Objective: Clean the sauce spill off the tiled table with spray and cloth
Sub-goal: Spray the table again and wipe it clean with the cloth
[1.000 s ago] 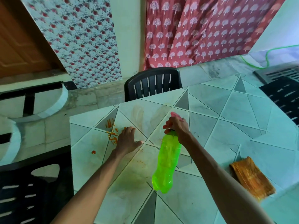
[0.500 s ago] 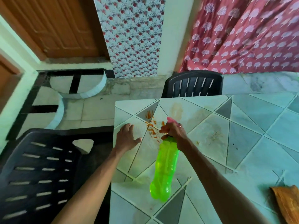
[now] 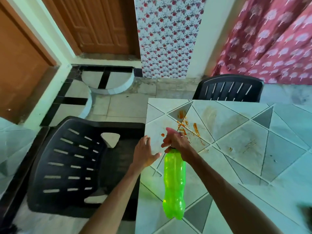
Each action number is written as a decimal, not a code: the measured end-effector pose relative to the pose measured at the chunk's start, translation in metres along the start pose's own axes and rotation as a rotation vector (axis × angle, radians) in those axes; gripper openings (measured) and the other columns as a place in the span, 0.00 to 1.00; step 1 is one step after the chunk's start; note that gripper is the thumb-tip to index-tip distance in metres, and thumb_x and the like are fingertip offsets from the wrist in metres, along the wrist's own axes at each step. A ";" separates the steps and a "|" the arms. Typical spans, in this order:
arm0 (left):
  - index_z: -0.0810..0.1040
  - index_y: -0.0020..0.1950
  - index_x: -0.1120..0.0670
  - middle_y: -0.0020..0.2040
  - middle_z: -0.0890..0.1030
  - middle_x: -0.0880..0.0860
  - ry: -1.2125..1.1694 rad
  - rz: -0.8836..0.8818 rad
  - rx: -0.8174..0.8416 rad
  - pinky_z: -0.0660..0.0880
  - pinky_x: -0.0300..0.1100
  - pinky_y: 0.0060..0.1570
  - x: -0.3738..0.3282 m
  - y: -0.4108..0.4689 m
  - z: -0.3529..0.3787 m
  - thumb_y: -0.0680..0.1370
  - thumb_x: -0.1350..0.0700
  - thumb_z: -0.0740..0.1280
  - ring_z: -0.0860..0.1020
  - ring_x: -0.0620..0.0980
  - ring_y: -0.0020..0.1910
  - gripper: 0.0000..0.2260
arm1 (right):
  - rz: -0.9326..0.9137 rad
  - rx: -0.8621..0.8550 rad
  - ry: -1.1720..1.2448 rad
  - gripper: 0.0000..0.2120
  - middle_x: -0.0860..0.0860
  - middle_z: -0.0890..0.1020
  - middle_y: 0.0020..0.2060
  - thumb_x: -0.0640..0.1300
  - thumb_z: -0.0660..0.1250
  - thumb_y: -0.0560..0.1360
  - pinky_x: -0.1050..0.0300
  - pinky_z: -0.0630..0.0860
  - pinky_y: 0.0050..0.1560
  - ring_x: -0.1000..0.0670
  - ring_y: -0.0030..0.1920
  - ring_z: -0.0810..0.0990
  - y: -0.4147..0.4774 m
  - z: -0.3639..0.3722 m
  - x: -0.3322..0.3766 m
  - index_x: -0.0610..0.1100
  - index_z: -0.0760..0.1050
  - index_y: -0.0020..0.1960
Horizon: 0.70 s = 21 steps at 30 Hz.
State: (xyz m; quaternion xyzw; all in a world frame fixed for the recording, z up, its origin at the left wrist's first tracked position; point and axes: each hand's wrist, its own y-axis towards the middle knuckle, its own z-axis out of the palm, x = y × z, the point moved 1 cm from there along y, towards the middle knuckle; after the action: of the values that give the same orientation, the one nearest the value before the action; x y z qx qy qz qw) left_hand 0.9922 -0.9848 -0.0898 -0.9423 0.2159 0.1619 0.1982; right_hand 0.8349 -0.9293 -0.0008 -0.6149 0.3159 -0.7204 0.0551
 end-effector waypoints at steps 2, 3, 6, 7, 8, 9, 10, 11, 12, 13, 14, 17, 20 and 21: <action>0.58 0.77 0.59 0.78 0.57 0.59 -0.012 -0.012 -0.003 0.58 0.50 0.74 0.000 -0.014 0.003 0.69 0.31 0.60 0.57 0.57 0.77 0.45 | -0.035 0.020 -0.040 0.15 0.38 0.83 0.48 0.38 0.57 0.82 0.54 0.81 0.31 0.46 0.41 0.84 -0.010 0.000 -0.008 0.42 0.74 0.67; 0.58 0.77 0.59 0.78 0.57 0.59 -0.015 -0.011 -0.008 0.57 0.49 0.74 -0.001 -0.020 0.005 0.68 0.30 0.58 0.57 0.57 0.77 0.46 | -0.044 0.021 -0.064 0.15 0.38 0.84 0.49 0.38 0.57 0.82 0.54 0.81 0.31 0.48 0.40 0.84 -0.015 -0.001 -0.010 0.43 0.74 0.67; 0.59 0.77 0.59 0.78 0.58 0.59 -0.015 -0.008 -0.027 0.55 0.48 0.74 -0.007 -0.032 0.009 0.70 0.33 0.64 0.56 0.56 0.77 0.44 | -0.068 0.025 -0.107 0.16 0.37 0.84 0.47 0.38 0.59 0.80 0.54 0.82 0.33 0.51 0.39 0.84 -0.028 -0.005 -0.020 0.44 0.74 0.66; 0.59 0.77 0.59 0.78 0.58 0.59 -0.016 -0.003 -0.031 0.55 0.48 0.74 -0.010 -0.035 0.011 0.71 0.35 0.66 0.56 0.56 0.77 0.43 | -0.075 0.027 -0.107 0.17 0.36 0.84 0.47 0.40 0.60 0.79 0.53 0.82 0.33 0.51 0.39 0.84 -0.032 -0.007 -0.023 0.43 0.74 0.67; 0.59 0.77 0.59 0.78 0.58 0.59 -0.017 0.002 -0.032 0.56 0.48 0.75 -0.013 -0.036 0.012 0.72 0.36 0.67 0.56 0.56 0.77 0.43 | -0.087 0.030 -0.104 0.19 0.36 0.84 0.46 0.42 0.61 0.76 0.53 0.82 0.32 0.52 0.39 0.84 -0.035 -0.009 -0.026 0.42 0.74 0.66; 0.59 0.77 0.59 0.78 0.58 0.59 -0.017 0.008 -0.028 0.56 0.49 0.75 -0.016 -0.036 0.013 0.72 0.36 0.67 0.56 0.56 0.78 0.42 | -0.091 0.023 -0.109 0.21 0.36 0.84 0.45 0.44 0.61 0.75 0.54 0.81 0.31 0.52 0.38 0.84 -0.038 -0.011 -0.029 0.40 0.74 0.66; 0.58 0.77 0.60 0.78 0.58 0.59 -0.018 0.016 -0.019 0.56 0.49 0.75 -0.020 -0.037 0.014 0.72 0.36 0.67 0.56 0.56 0.78 0.42 | -0.091 0.008 -0.110 0.21 0.38 0.84 0.42 0.44 0.60 0.75 0.54 0.81 0.30 0.50 0.37 0.84 -0.042 -0.014 -0.032 0.38 0.74 0.65; 0.58 0.77 0.60 0.78 0.57 0.60 -0.025 0.018 -0.008 0.56 0.49 0.75 -0.024 -0.036 0.015 0.72 0.37 0.68 0.55 0.56 0.78 0.42 | -0.083 -0.012 -0.107 0.19 0.40 0.83 0.39 0.42 0.60 0.77 0.54 0.80 0.30 0.48 0.36 0.84 -0.045 -0.016 -0.033 0.37 0.75 0.65; 0.58 0.77 0.60 0.78 0.57 0.60 -0.036 0.016 0.005 0.55 0.49 0.75 -0.030 -0.037 0.016 0.72 0.38 0.69 0.55 0.57 0.78 0.43 | -0.079 -0.039 -0.093 0.16 0.41 0.83 0.35 0.39 0.59 0.79 0.54 0.79 0.29 0.44 0.34 0.83 -0.048 -0.021 -0.035 0.34 0.75 0.64; 0.58 0.77 0.60 0.78 0.56 0.60 -0.050 0.011 0.015 0.54 0.49 0.75 -0.034 -0.036 0.017 0.72 0.38 0.69 0.54 0.57 0.78 0.43 | -0.078 -0.071 -0.076 0.14 0.42 0.82 0.32 0.36 0.58 0.80 0.53 0.78 0.29 0.42 0.33 0.82 -0.050 -0.026 -0.036 0.31 0.76 0.61; 0.59 0.77 0.60 0.78 0.56 0.61 -0.059 0.005 0.022 0.54 0.49 0.75 -0.037 -0.035 0.018 0.71 0.38 0.70 0.54 0.58 0.78 0.43 | -0.075 -0.108 -0.059 0.14 0.42 0.81 0.30 0.35 0.57 0.80 0.53 0.79 0.30 0.41 0.32 0.81 -0.051 -0.031 -0.036 0.28 0.76 0.58; 0.61 0.75 0.60 0.76 0.57 0.63 -0.046 -0.012 0.033 0.56 0.49 0.74 -0.049 -0.032 0.023 0.65 0.32 0.65 0.55 0.59 0.77 0.47 | -0.037 -0.199 -0.027 0.11 0.41 0.82 0.34 0.39 0.61 0.77 0.49 0.81 0.33 0.39 0.34 0.82 -0.061 -0.052 -0.030 0.34 0.78 0.52; 0.62 0.75 0.60 0.77 0.57 0.62 0.022 0.041 0.041 0.55 0.49 0.75 -0.062 -0.028 0.032 0.63 0.31 0.58 0.55 0.59 0.77 0.48 | -0.023 -0.263 -0.025 0.09 0.41 0.82 0.34 0.38 0.61 0.77 0.49 0.81 0.32 0.40 0.34 0.81 -0.068 -0.075 -0.029 0.37 0.79 0.50; 0.61 0.76 0.60 0.77 0.57 0.62 0.039 0.066 0.051 0.54 0.49 0.75 -0.068 -0.026 0.034 0.63 0.32 0.59 0.55 0.59 0.77 0.48 | -0.008 -0.290 -0.011 0.10 0.41 0.81 0.32 0.37 0.61 0.77 0.49 0.80 0.32 0.41 0.33 0.80 -0.069 -0.082 -0.030 0.34 0.80 0.52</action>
State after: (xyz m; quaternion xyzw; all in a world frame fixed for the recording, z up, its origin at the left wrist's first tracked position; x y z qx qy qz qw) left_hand 0.9391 -0.9248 -0.0849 -0.9323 0.2546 0.1443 0.2126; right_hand 0.7879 -0.8288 0.0064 -0.6215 0.4139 -0.6642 -0.0354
